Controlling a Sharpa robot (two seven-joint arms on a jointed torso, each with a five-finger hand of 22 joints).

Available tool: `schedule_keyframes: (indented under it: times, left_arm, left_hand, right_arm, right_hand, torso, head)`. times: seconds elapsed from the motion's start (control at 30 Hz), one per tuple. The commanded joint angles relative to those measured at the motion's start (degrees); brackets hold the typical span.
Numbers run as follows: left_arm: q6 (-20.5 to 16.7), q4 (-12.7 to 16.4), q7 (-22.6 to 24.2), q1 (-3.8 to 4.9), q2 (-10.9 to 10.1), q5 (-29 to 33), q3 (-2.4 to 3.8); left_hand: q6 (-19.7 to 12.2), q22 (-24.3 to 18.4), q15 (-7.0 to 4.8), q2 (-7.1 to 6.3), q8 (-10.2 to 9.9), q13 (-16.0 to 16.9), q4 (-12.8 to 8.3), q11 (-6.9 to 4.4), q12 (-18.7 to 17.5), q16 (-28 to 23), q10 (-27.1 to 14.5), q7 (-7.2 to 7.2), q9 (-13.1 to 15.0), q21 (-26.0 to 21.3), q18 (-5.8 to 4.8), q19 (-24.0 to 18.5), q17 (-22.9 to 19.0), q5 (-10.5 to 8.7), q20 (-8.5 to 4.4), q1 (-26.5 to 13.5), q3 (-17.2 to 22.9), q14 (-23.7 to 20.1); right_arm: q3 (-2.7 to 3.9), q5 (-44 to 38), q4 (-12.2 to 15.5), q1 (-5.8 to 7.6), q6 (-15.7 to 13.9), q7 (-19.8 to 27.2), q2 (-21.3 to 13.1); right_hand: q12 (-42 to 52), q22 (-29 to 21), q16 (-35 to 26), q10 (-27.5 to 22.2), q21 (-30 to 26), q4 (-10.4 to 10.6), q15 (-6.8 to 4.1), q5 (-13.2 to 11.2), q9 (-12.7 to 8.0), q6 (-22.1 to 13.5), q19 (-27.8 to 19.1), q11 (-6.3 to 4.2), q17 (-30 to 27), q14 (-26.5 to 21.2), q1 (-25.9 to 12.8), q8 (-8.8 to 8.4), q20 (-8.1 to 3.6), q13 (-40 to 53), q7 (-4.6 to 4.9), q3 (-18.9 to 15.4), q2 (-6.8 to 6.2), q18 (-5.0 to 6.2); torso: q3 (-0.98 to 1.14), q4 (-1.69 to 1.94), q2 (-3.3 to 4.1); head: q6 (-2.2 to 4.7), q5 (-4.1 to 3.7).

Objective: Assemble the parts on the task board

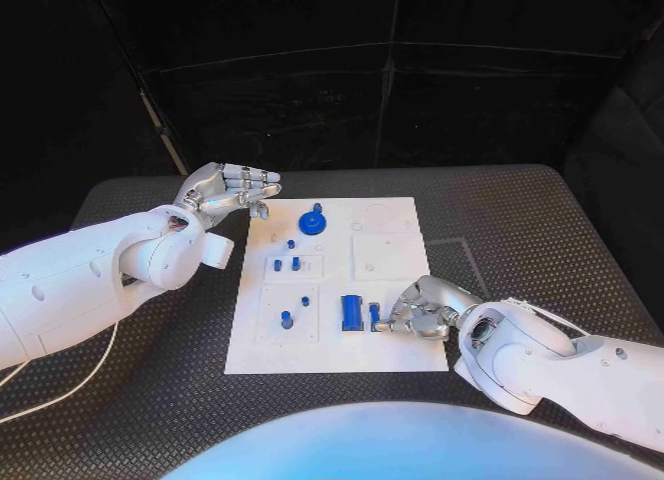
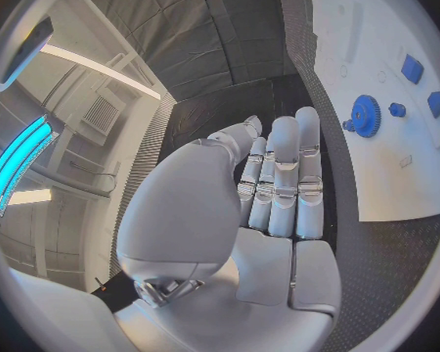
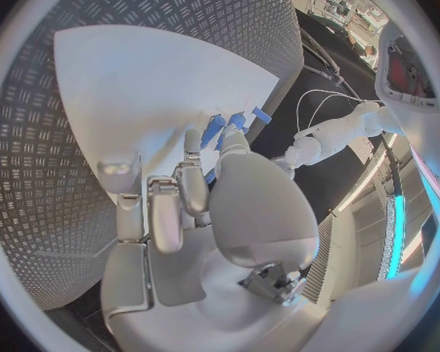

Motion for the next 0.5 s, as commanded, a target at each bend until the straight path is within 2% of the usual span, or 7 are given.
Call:
schedule_keyframes:
  times: [0.03, 0.2, 0.5]
  left_arm:
    - [0.48, 0.12, 0.22, 0.07, -0.04, 0.32, 0.05]
    - [0.46, 0.14, 0.21, 0.07, -0.05, 0.32, 0.05]
    - [0.48, 0.11, 0.19, 0.07, -0.01, 0.32, 0.05]
  left_hand:
    - [0.17, -0.09, 0.05, 0.30, -0.15, -0.02, -0.32, -0.07, 0.18, -0.18, -0.23, 0.19, -0.06, -0.35, 0.78, 0.21, -0.05, -0.05, 0.26, 0.05, 0.05, -0.08]
    - [0.14, -0.10, 0.09, 0.33, -0.17, -0.03, -0.29, -0.03, 0.19, -0.18, -0.28, 0.24, -0.07, -0.37, 0.76, 0.22, -0.07, -0.05, 0.27, -0.04, 0.04, -0.07]
    - [0.14, -0.10, 0.09, 0.33, -0.17, -0.03, -0.29, -0.03, 0.19, -0.18, -0.28, 0.24, -0.07, -0.37, 0.76, 0.22, -0.07, -0.05, 0.27, -0.04, 0.04, -0.07]
  right_arm:
    - [0.00, -0.03, -0.28, 0.06, 1.51, 0.04, 0.29]
    - [0.00, -0.27, -0.94, 0.07, 0.94, -0.85, 0.77]
    - [0.00, -0.37, -1.40, 0.08, -0.70, -1.14, 1.21]
  right_hand:
    - [-0.16, 0.07, 0.11, -0.19, -0.17, -0.71, 0.07, 0.03, 0.15, 0.16, -0.09, 0.19, 12.42, 5.42, 1.51, -0.34, 0.22, -0.15, 0.20, 0.03, 0.28, -0.44]
    - [-0.15, 0.16, 0.13, -0.18, -0.13, -0.94, 0.04, -0.27, 0.31, 0.26, -0.05, 0.15, 12.47, 5.43, 2.65, -0.32, 0.20, -0.11, 0.15, 0.10, 0.63, -0.46]
    - [0.04, 0.25, 0.16, -0.05, -0.08, -0.49, 0.00, -0.76, 0.53, 0.60, 0.01, 0.11, 12.53, 5.45, 2.54, -0.14, 0.17, 0.05, 0.09, -0.26, 0.88, -0.47]
  torso:
    - [0.00, -0.03, 0.06]
    - [0.02, 0.04, 0.02]
    - [0.03, -0.10, -0.05]
  head:
    - [0.00, 0.13]
    - [0.00, 0.13]
    - [0.00, 0.20]
